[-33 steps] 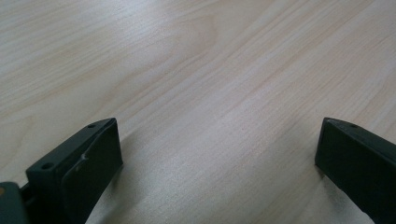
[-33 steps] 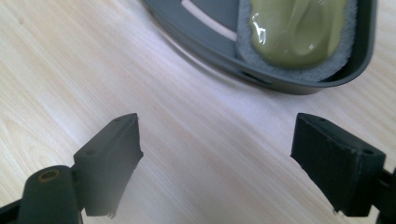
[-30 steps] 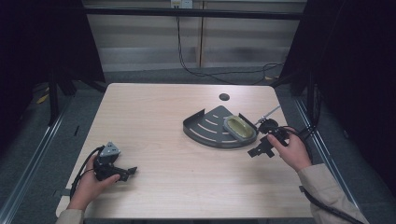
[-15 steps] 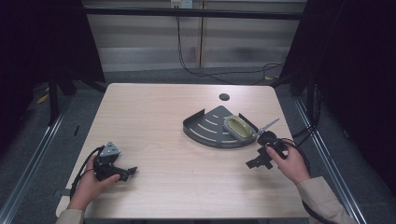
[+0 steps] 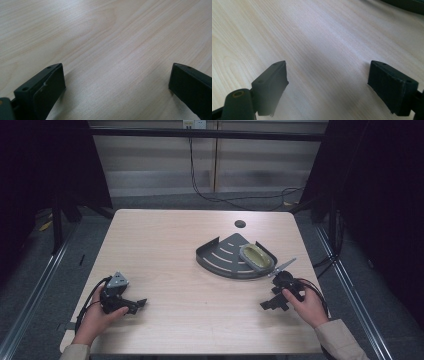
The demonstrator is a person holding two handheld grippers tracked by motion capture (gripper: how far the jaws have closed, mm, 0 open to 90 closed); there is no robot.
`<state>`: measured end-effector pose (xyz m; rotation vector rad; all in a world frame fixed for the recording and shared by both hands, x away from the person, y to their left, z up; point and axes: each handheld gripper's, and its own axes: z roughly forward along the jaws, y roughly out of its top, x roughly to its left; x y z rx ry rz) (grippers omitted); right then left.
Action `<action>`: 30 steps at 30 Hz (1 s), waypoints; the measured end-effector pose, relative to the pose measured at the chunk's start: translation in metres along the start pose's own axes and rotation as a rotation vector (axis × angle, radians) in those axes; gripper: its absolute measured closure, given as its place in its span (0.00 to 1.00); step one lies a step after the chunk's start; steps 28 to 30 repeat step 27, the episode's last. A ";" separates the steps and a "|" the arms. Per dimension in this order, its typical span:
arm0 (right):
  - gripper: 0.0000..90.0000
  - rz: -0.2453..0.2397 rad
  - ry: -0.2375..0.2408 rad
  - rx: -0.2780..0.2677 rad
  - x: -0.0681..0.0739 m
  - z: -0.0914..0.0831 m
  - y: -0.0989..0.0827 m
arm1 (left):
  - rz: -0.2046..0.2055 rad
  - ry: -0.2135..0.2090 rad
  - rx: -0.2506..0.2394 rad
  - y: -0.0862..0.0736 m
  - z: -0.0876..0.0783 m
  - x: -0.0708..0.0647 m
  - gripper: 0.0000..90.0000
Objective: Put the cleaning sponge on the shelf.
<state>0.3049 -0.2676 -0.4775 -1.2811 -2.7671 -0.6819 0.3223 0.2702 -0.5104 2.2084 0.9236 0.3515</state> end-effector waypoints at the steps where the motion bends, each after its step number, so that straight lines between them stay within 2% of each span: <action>1: 0.17 -0.002 -0.001 -0.009 0.001 0.001 -0.001 | 0.000 0.000 0.000 0.000 0.000 0.000 0.00; 7: 0.16 -0.032 -0.010 -0.050 0.003 0.003 -0.007 | 0.000 0.002 0.002 0.000 0.000 0.000 0.00; 11: 0.12 -0.096 -0.050 -0.124 0.009 0.009 -0.015 | 0.000 0.002 0.001 0.000 0.000 0.000 0.00; 13: 0.11 -0.128 -0.085 -0.165 0.011 0.012 -0.019 | 0.001 0.001 0.001 0.000 0.000 0.000 0.00; 14: 0.10 -0.132 -0.108 -0.185 0.014 0.014 -0.021 | 0.000 0.000 0.000 0.000 0.000 0.000 0.00; 19: 0.10 -0.145 -0.110 -0.236 0.015 0.016 -0.027 | 0.000 0.000 0.000 0.000 0.000 0.000 0.00; 21: 0.10 -0.132 -0.114 -0.281 0.015 0.018 -0.031 | 0.002 -0.001 0.000 0.000 0.000 0.000 0.00; 25: 0.10 -0.135 -0.113 -0.312 0.014 0.019 -0.034 | 0.003 0.000 0.000 0.000 0.000 0.000 0.00; 30: 0.10 -0.133 -0.111 -0.313 0.014 0.019 -0.034 | -0.001 -0.002 0.000 0.000 0.000 0.000 0.00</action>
